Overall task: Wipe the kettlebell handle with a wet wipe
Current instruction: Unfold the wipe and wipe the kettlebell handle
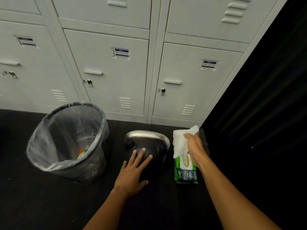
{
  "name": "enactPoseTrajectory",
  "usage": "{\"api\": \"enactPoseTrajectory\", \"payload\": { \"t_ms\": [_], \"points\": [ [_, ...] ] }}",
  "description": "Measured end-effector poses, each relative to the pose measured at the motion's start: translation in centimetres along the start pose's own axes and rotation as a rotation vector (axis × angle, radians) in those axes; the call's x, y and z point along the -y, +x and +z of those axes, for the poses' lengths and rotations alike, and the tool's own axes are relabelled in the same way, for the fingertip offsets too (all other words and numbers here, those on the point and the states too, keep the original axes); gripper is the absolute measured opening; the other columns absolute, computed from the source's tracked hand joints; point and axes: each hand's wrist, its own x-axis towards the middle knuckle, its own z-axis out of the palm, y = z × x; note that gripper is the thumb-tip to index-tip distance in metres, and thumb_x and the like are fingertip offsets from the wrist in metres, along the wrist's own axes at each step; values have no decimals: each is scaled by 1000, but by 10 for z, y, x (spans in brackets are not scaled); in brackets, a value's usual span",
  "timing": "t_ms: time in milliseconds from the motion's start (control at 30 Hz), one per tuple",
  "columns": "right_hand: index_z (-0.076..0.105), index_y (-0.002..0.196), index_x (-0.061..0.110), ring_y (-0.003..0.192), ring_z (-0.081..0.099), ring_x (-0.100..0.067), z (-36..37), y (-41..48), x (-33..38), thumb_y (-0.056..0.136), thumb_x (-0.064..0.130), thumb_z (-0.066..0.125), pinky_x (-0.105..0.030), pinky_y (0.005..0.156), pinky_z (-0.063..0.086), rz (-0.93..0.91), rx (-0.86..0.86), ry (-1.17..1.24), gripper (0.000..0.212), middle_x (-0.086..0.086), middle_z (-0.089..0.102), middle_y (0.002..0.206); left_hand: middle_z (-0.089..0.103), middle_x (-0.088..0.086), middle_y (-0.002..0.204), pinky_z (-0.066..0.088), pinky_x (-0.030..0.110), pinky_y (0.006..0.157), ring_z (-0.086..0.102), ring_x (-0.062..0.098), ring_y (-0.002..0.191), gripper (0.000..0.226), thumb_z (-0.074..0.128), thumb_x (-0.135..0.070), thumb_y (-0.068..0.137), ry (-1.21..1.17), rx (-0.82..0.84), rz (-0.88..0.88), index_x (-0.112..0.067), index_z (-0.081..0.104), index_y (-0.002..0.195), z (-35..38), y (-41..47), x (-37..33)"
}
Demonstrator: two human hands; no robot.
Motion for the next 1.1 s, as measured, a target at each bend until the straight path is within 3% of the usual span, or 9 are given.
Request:
{"api": "enactPoseTrajectory", "payload": {
  "t_ms": [167,300,400,467,567,733,867,967,1100],
  "points": [
    [33,151,19,119,50,-21,29,3,-15,104,9,42,-25,93,40,-116,179,-148,49,-8,50,141,-37,-14,161,7,59,120,-37,29,148,96,64,-48,92,-125,-177,-38,-51,-8,156,36,3,-5],
    [51,142,20,105,60,-17,39,4,-25,104,25,44,-19,75,48,-105,262,-206,39,-5,61,129,-32,-10,164,6,63,118,-35,32,148,88,59,-42,98,-130,-213,-50,-52,-6,156,46,12,-7],
    [61,133,22,111,66,-23,38,2,-39,87,62,57,-42,103,49,-38,274,-86,61,-8,69,124,-33,-12,163,4,65,118,-38,31,147,87,57,-39,99,-133,-196,-34,-56,-8,154,44,15,0],
    [64,129,21,114,64,-24,39,-2,-44,80,78,51,-42,108,45,47,276,35,76,-6,69,122,-33,-13,163,4,66,117,-40,30,146,88,59,-39,98,-135,-183,-12,-57,-7,153,41,16,5],
    [68,115,15,99,64,-22,50,-3,-36,101,60,29,-28,83,49,88,155,83,60,-9,70,106,-34,-14,162,6,67,117,-41,30,146,90,61,-39,97,-132,-163,-11,-58,-6,153,38,17,6],
    [62,124,16,114,57,-27,79,-17,-29,106,41,30,-41,97,46,-328,8,-373,45,-9,62,122,-34,-15,162,9,71,117,-41,30,146,96,62,-39,96,-131,-160,-10,-64,-15,147,36,18,7],
    [44,144,41,143,30,-11,77,-35,-64,106,43,27,-26,115,28,-732,57,-372,42,11,38,153,-36,-16,161,7,73,116,-43,29,144,101,63,-39,96,-137,-155,-11,-68,-22,142,36,20,6],
    [49,143,37,142,38,-11,67,-27,-90,101,53,29,-26,116,31,-537,35,-64,49,6,47,151,-35,-15,161,10,72,116,-42,29,144,97,63,-39,95,-127,-168,-20,-65,-14,147,36,20,5],
    [66,111,25,107,62,-20,62,-5,-75,100,61,30,-30,84,48,42,12,136,52,-8,68,118,-36,-16,161,9,72,117,-42,30,144,87,58,-46,97,-124,-171,-43,-62,-8,151,37,21,1]
  ]
}}
